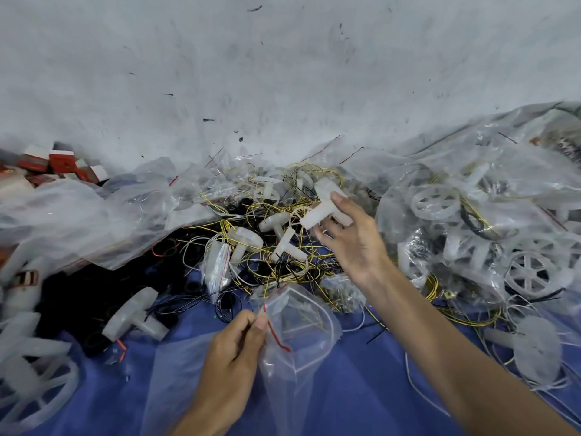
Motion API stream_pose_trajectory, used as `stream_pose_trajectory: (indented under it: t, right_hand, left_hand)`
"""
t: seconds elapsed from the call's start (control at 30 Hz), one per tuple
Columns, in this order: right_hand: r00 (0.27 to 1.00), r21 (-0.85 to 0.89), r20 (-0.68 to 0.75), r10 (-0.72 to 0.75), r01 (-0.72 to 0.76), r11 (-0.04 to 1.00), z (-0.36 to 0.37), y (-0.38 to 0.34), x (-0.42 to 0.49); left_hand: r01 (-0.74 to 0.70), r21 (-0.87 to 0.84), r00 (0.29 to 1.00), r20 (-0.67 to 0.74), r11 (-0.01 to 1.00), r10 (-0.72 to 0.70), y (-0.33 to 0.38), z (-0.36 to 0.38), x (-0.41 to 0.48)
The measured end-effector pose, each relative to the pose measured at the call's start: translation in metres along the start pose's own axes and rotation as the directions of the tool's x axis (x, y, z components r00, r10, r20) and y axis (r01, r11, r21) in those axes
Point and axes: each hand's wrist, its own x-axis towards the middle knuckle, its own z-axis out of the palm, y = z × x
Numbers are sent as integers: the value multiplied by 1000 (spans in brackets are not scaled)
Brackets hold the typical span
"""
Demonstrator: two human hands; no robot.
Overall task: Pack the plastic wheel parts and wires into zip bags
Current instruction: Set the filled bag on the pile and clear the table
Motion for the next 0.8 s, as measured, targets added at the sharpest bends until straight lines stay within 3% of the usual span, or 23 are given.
stream_pose_trajectory:
  t: [0.13,0.3,0.43,0.53,0.63,0.73,0.8]
  right_hand:
    - [990,176,101,93,-110,978,1,0,-12]
    - [911,200,311,270,-341,919,8,-5,-38]
    - [867,32,342,363,-397,917,8,-5,-54]
    - [869,-59,321,376,-377,924,3,-3,-61]
    - [832,-170,390,396,-357,918,-4,-4,-67]
    - [794,-445,440,419,-213,870,-11,-9,-71]
    - [795,-660,404,452,-89,746,-15,-11,-77]
  left_hand:
    - [23,-49,999,-43,999,-26,2,0,2]
    - [14,-86,995,-100,996,-23,8,1,1]
    - [1,-80,993,-114,997,-10,13,0,-1]
    - [-5,-85,992,-126,996,-6,17,0,-1]
    - [-13,-101,991,-137,995,-1,18,-1,0]
    - [-16,-144,989,-148,989,-6,21,0,0]
    - [-9,-179,989,-149,984,-18,24,2,2]
